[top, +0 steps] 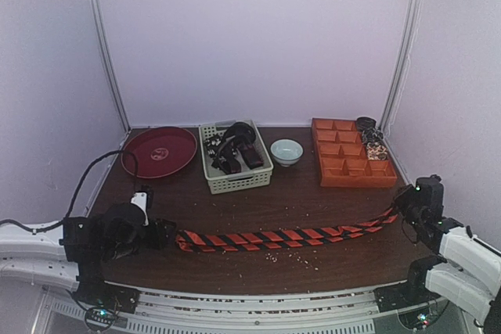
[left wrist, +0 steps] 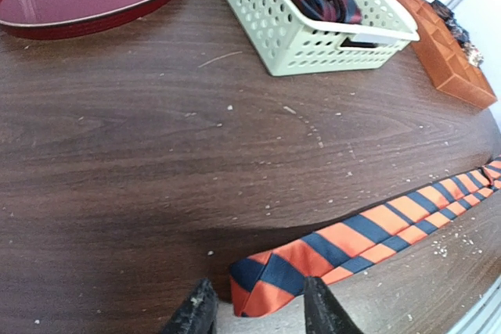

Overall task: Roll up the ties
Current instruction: Place the tie at the center of the board, then adjust the tie at the center of the board.

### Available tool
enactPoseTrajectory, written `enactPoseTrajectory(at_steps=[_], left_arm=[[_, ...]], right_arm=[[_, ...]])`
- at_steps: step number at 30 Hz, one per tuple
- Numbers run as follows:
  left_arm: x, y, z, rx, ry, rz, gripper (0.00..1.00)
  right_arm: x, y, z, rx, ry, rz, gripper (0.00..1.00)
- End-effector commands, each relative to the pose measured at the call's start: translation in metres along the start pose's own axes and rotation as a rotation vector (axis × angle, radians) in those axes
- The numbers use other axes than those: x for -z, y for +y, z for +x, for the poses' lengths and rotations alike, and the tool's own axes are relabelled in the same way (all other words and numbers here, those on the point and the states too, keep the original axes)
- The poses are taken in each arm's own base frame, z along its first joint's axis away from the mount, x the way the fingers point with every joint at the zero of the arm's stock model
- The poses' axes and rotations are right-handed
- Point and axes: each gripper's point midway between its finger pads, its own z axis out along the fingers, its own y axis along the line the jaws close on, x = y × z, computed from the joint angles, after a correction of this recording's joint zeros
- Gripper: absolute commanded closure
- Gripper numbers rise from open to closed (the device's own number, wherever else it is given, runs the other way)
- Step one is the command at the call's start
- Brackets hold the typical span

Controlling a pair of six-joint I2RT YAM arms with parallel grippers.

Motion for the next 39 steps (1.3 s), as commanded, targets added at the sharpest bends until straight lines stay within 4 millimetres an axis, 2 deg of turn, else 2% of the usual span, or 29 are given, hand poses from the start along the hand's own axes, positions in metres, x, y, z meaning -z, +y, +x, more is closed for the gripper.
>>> enactPoseTrajectory(at_steps=[1,3,6,10,14,16,20,23,30,32,35,39], left_arm=[[-0.001,-0.044,-0.020,-0.008,-0.035,0.158,0.63],[-0.006,-0.054,-0.019,-0.017,-0.018,0.183,0.64],[-0.020,-0.060,-0.010,-0.052,0.024,0.164,0.67],[-0.042,-0.058,0.008,-0.104,0.096,0.101,0.71],[-0.056,-0.041,0.027,-0.116,0.166,-0.007,0.78],[-0.059,-0.028,0.037,-0.119,0.197,-0.067,0.81],[-0.056,0.000,0.051,-0.116,0.229,-0.167,0.86],[-0.051,0.016,0.056,-0.100,0.236,-0.215,0.88],[-0.041,0.034,0.036,-0.024,0.167,-0.233,0.89],[-0.037,0.034,0.029,-0.006,0.142,-0.222,0.86],[-0.030,0.023,0.015,0.016,0.109,-0.163,0.71],[-0.021,-0.002,-0.007,0.013,0.056,-0.047,0.61]], right_arm=[[0.021,-0.005,-0.033,-0.063,-0.070,0.128,0.53],[0.029,-0.004,-0.040,-0.091,-0.081,0.147,0.52],[0.032,0.010,-0.041,-0.092,-0.056,0.091,0.53],[0.021,0.013,-0.023,-0.067,0.017,0.062,0.61],[0.007,-0.004,0.008,-0.070,0.127,0.123,0.66],[0.003,-0.019,0.019,-0.074,0.150,0.178,0.69],[0.001,-0.055,0.033,-0.078,0.146,0.309,0.72],[0.000,-0.069,0.038,-0.077,0.138,0.350,0.71],[-0.004,-0.050,0.047,-0.048,0.223,0.293,0.69],[0.000,-0.045,0.043,-0.025,0.227,0.301,0.66],[0.008,-0.052,0.033,0.000,0.188,0.345,0.63],[0.011,-0.059,0.027,-0.002,0.127,0.327,0.62]])
